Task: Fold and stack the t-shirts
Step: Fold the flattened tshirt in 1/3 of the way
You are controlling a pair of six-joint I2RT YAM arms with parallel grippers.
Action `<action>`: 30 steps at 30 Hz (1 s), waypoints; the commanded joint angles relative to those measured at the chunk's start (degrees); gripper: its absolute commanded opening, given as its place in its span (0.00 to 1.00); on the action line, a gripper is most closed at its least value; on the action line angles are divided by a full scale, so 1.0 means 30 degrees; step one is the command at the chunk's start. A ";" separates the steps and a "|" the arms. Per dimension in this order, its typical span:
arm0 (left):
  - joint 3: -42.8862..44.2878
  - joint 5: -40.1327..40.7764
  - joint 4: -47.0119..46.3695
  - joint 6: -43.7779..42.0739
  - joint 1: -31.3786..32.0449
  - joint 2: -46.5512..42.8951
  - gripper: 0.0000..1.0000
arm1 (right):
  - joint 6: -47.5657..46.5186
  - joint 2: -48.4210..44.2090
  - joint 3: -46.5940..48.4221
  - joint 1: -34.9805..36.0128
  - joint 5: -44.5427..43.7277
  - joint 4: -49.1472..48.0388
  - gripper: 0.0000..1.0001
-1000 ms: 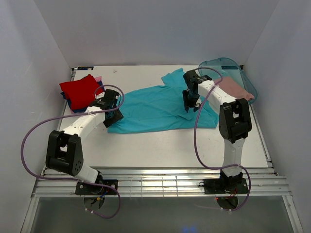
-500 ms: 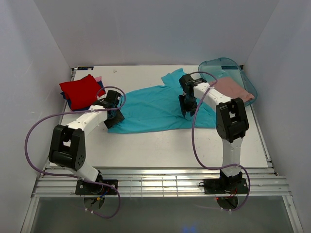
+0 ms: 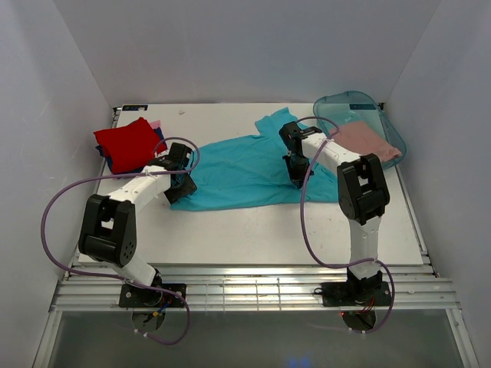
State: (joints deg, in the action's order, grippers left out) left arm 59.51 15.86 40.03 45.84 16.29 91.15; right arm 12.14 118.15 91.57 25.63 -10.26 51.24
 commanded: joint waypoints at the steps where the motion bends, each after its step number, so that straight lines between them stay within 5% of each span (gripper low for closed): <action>1: 0.0321 0.0369 -0.0219 -0.0252 -0.0041 -0.0472 0.60 | -0.0355 0.0577 0.1755 0.0071 -0.1148 0.0583 0.08; 11: 0.0204 0.0369 0.0191 -0.0311 -0.0041 -0.1087 0.60 | -0.1761 0.1954 0.6386 0.0245 -0.1704 -0.1139 0.08; 16: 0.0028 0.0456 0.0426 -0.0369 -0.0041 -0.1585 0.59 | -0.2406 0.1488 0.5924 0.0334 -0.2819 -0.3717 0.08; 20: -0.0206 0.0515 0.0689 -0.0457 -0.0012 -0.1995 0.59 | -0.2962 0.0842 0.4663 0.0335 -0.2176 -0.5567 0.48; 30: -0.0440 0.0749 0.0865 -0.0252 -0.0041 -0.2611 0.57 | -0.2525 -0.3164 0.0740 0.0510 -0.2995 -0.6300 0.48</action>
State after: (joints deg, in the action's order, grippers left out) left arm 58.54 16.73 42.37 45.04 16.29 86.28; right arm 4.27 116.09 95.50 26.76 -17.19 35.79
